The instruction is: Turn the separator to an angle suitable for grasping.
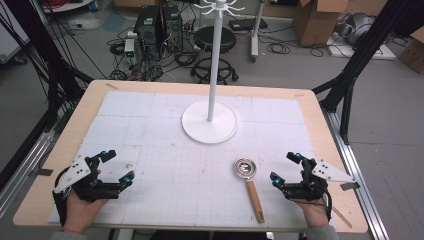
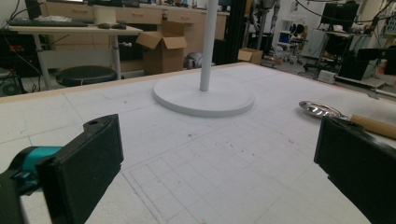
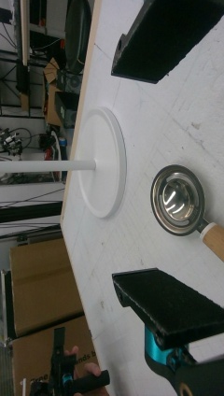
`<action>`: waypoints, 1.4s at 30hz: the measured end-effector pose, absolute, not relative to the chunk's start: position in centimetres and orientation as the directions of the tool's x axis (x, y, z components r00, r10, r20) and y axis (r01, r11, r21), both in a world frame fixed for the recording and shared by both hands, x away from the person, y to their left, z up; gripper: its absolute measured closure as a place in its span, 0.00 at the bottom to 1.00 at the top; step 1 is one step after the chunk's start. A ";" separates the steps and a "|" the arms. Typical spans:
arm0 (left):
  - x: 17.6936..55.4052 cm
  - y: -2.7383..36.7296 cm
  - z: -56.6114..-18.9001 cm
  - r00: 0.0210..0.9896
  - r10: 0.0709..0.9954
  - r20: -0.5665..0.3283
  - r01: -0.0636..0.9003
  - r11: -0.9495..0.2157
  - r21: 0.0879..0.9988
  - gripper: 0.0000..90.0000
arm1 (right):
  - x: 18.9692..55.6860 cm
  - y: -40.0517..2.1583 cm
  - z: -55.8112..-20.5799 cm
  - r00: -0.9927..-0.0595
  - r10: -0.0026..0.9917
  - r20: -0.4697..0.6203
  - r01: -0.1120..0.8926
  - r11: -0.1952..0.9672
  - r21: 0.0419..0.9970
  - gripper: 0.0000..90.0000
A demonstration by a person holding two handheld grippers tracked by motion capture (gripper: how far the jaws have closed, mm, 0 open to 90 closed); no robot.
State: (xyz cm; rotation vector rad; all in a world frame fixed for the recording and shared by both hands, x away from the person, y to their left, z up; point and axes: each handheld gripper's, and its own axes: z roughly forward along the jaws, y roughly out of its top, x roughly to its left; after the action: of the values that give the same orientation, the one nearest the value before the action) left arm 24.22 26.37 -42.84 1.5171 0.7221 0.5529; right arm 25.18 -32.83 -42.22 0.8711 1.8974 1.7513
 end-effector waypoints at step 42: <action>24.2 26.6 -43.0 0.675 0.734 -0.080 0.129 -0.011 0.992 0.02 | 24.2 -32.1 -41.4 -0.793 0.605 0.068 0.162 0.103 0.981 1.00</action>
State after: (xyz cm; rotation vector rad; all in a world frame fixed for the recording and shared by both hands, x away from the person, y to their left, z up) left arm 24.18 26.65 -43.03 1.5340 0.7401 0.5550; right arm 24.22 -32.12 -41.44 0.7525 2.0352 1.7362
